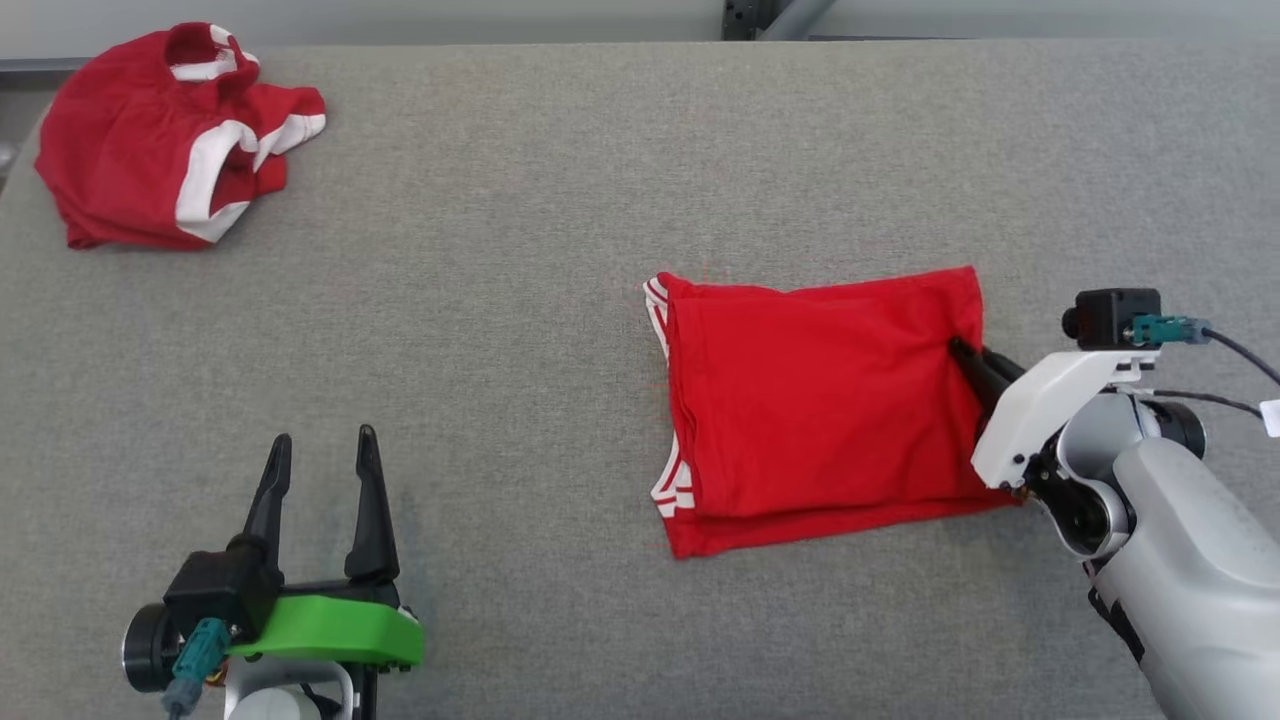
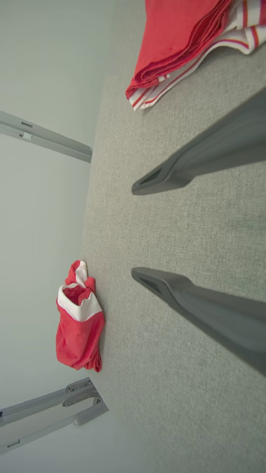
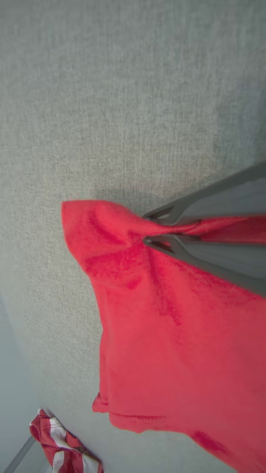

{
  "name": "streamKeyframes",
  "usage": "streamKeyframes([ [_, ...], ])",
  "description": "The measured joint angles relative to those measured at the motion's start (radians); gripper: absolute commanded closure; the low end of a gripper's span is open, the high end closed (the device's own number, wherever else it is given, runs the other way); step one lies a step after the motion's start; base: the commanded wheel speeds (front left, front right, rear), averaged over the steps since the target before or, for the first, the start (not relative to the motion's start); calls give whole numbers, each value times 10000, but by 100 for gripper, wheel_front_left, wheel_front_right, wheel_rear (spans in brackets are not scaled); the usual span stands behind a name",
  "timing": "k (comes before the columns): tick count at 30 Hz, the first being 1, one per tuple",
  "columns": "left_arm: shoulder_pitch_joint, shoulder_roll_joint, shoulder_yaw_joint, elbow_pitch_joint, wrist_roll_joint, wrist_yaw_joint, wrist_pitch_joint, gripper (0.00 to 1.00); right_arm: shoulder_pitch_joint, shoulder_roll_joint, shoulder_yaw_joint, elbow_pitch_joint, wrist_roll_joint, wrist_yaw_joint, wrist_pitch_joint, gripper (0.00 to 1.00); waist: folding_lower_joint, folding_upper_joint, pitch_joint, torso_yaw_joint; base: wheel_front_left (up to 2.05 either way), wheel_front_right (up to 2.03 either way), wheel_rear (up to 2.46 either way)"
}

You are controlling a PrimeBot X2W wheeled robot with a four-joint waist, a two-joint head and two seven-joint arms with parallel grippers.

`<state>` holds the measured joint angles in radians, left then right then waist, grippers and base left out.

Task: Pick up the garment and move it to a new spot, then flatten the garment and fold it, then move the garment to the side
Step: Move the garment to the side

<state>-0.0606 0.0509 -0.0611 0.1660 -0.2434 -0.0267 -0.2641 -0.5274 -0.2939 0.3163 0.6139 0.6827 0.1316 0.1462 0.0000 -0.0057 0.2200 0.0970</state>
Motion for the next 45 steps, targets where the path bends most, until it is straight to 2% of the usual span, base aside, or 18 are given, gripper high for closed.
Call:
streamKeyframes([
  [10,-649,17,-58,-240,453,-190,2,0,-1177,-334,-351,119,-234,0,-596,100,0,0,500,-1296,0,0,0],
  [26,-1714,525,-591,-458,951,-451,173,0,-2733,-639,-562,807,-422,0,-1103,100,0,0,1697,-3713,0,0,0],
  [34,-1829,690,-848,-1028,1081,-483,418,0,-3581,-840,-849,1613,-780,0,-1724,100,0,0,2392,-3886,0,0,0],
  [45,-1872,1062,-1041,-2224,1386,-428,1016,0,-5460,-1850,-1540,3453,-2161,0,-2441,100,1,0,3193,-3216,0,0,0],
])
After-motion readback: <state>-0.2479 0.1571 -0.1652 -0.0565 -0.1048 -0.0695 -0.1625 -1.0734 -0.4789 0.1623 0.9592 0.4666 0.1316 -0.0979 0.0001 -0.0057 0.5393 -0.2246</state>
